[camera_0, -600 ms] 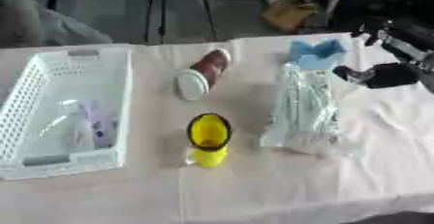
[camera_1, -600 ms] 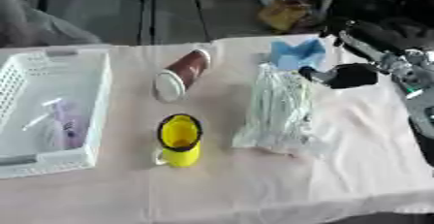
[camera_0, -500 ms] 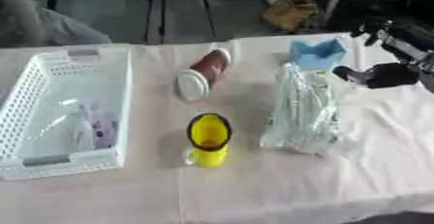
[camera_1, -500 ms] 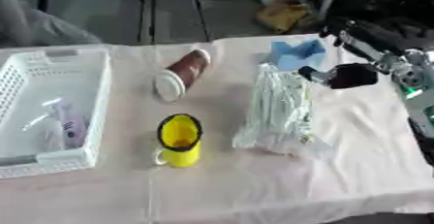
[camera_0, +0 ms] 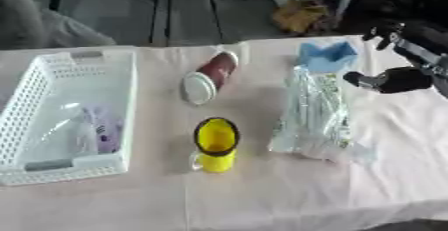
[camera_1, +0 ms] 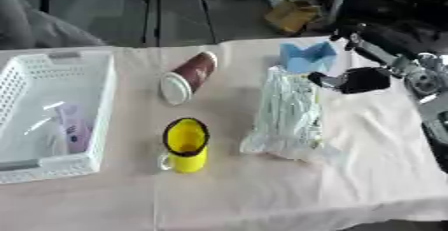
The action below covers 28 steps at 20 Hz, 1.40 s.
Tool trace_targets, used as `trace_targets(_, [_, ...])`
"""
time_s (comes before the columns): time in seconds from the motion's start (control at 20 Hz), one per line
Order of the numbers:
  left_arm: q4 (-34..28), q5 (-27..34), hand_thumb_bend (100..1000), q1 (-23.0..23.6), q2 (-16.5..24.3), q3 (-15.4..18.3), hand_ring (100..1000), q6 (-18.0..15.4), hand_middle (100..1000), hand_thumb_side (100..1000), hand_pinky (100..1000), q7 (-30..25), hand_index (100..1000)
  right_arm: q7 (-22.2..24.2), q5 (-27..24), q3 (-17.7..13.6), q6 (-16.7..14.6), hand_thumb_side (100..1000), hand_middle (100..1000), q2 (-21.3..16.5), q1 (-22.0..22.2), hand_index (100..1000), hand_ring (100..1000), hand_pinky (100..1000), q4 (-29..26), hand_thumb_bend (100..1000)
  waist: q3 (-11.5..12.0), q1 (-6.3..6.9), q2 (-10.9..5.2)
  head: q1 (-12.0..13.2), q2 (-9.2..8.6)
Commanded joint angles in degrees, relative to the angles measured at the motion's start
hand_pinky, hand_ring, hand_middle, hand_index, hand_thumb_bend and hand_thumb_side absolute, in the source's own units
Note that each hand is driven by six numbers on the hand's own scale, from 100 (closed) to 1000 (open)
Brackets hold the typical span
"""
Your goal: Pick up objects on the table and place them in the box.
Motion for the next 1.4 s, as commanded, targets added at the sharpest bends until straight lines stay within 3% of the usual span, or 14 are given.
trace_targets(0.05, [-0.75, -0.35, 309, -0.42, 1.40, 0.34, 794, -0.13, 771, 870, 332, -0.15, 785, -0.14, -0.40, -0.50, 0.12, 530, 888, -0.99, -0.80, 960, 850, 705, -0.83, 526, -0.08, -0.06, -0.62, -0.01, 0.52])
trace_targets(0.35, [-0.73, -0.37, 309, -0.45, 1.38, 0.28, 794, -0.13, 771, 870, 332, -0.24, 785, 0.13, -0.28, -0.28, -0.13, 538, 889, -1.05, -0.73, 960, 854, 714, -0.96, 523, -0.12, -0.02, -0.58, -0.15, 0.48])
trace_targets(0.4, [-0.74, -0.38, 309, -0.46, 1.39, 0.30, 793, -0.14, 771, 872, 331, -0.23, 784, 0.33, -0.17, -0.19, -0.28, 529, 889, -1.15, -0.70, 955, 859, 731, -1.07, 620, -0.14, -0.02, -0.57, -0.20, 0.42])
trace_targets(0.45, [-0.70, -0.38, 308, -0.46, 1.34, 0.33, 793, -0.11, 771, 873, 331, -0.20, 784, 0.82, 0.08, 0.01, -0.62, 547, 892, -1.23, -0.54, 955, 859, 731, -1.34, 525, -0.17, -0.03, -0.56, -0.37, 0.30])
trace_targets(0.9, [-0.64, -0.42, 309, -0.44, 1.42, 0.25, 793, -0.07, 771, 873, 330, -0.38, 784, 8.43, 2.69, 1.96, -3.33, 636, 907, -2.10, 1.67, 938, 884, 828, -3.84, 560, -0.16, -0.19, -0.56, -1.38, 0.04])
trace_targets(1.4, [-0.59, -0.42, 308, -0.44, 1.40, 0.24, 793, -0.03, 772, 874, 330, -0.53, 784, 15.29, 2.51, 6.55, -5.17, 717, 913, -1.62, 2.45, 951, 891, 854, -2.75, 530, 0.12, -0.24, -0.49, -2.24, -0.32])
